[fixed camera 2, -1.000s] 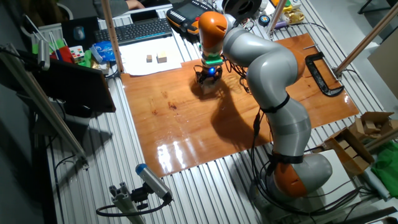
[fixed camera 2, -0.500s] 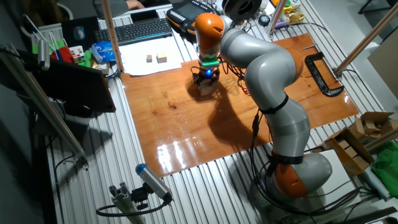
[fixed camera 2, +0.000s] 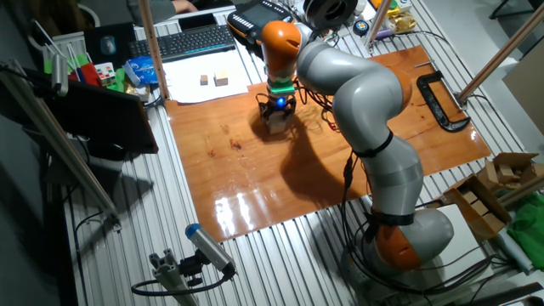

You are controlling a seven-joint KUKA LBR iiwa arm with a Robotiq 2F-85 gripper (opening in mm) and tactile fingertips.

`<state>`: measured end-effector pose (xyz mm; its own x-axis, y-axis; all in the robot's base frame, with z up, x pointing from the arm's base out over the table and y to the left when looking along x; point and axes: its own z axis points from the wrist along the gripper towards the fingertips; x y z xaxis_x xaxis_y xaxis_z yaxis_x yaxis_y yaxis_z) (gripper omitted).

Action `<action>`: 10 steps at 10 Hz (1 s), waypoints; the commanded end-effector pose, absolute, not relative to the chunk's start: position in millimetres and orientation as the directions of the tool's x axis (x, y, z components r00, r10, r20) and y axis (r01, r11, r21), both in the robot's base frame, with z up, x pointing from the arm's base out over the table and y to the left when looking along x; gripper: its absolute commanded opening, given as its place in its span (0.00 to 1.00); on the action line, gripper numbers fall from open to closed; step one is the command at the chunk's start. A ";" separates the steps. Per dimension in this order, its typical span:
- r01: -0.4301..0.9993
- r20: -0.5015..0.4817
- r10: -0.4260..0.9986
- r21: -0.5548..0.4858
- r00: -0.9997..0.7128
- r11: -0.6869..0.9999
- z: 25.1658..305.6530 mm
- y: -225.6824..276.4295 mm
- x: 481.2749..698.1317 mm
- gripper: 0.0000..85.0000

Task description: Hold a small block with the gripper and sweep it from left to right on the table

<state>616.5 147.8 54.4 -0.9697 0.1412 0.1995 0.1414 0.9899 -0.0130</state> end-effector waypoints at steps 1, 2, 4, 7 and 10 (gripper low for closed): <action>0.142 0.199 0.141 -0.013 -0.970 0.990 54.9 149.9 616.0 0.79; 0.143 0.199 0.143 -0.013 -0.969 0.990 54.8 152.4 614.6 0.80; 0.149 0.202 0.149 -0.015 -0.968 0.989 55.1 158.1 611.6 0.81; 0.156 0.203 0.157 -0.019 -0.966 0.988 56.4 166.4 607.2 0.85; 0.163 0.195 0.164 -0.024 -0.967 0.986 61.7 171.4 606.8 0.92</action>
